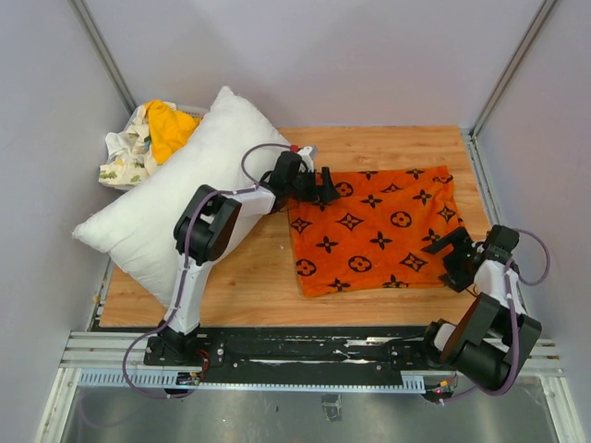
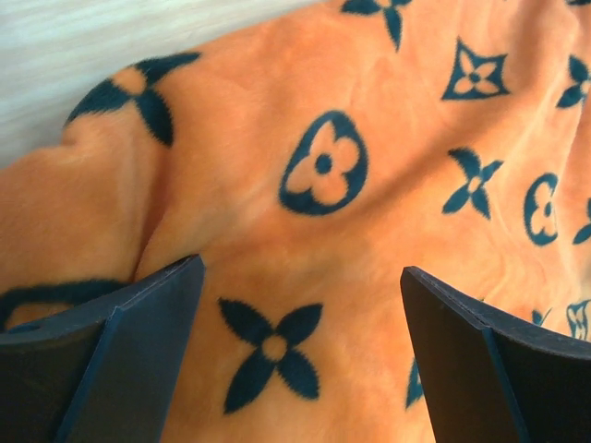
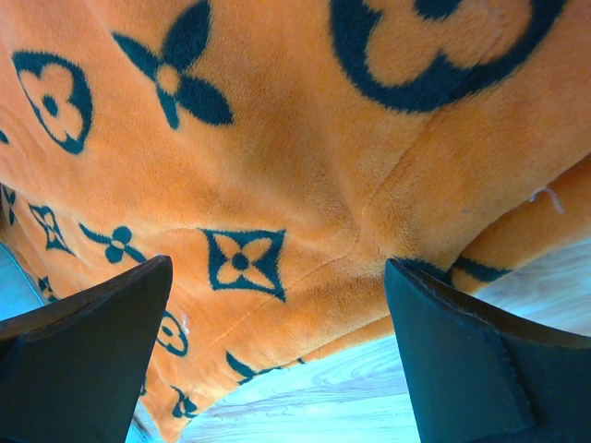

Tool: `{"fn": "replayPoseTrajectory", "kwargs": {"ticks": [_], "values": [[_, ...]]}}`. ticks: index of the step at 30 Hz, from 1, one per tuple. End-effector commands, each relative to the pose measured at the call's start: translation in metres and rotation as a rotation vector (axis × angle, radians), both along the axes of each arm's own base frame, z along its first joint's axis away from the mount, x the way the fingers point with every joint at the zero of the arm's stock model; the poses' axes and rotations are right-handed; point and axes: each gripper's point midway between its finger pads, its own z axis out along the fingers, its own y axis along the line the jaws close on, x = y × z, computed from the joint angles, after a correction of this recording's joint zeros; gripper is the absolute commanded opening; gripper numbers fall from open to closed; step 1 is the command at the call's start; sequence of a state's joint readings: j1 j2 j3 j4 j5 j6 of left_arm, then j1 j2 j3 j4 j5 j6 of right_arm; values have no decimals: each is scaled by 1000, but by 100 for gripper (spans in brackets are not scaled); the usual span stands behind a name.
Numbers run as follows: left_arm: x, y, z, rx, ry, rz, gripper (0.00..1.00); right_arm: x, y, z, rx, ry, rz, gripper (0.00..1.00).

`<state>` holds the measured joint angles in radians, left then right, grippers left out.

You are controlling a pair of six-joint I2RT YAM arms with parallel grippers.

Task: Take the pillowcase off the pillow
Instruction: Fold the pillowcase at the center of the board.

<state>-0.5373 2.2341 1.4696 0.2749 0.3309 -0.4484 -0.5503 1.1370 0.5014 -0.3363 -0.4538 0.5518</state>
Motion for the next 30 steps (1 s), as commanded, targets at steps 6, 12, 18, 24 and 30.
{"fn": "replayPoseTrajectory", "kwargs": {"ticks": [6,12,18,24,30], "values": [[-55,45,-40,55,129,31,94,19,-44,1,-73,61,-101,99],[-110,54,-34,25,173,58,92,36,-58,0,-46,78,-220,100],[-192,22,-26,16,224,23,92,72,-60,12,-91,62,-288,100],[-263,16,-30,-39,339,1,92,125,-55,6,-61,67,-227,100],[-263,40,4,-68,255,90,94,190,-54,5,-35,39,-60,99]]}}
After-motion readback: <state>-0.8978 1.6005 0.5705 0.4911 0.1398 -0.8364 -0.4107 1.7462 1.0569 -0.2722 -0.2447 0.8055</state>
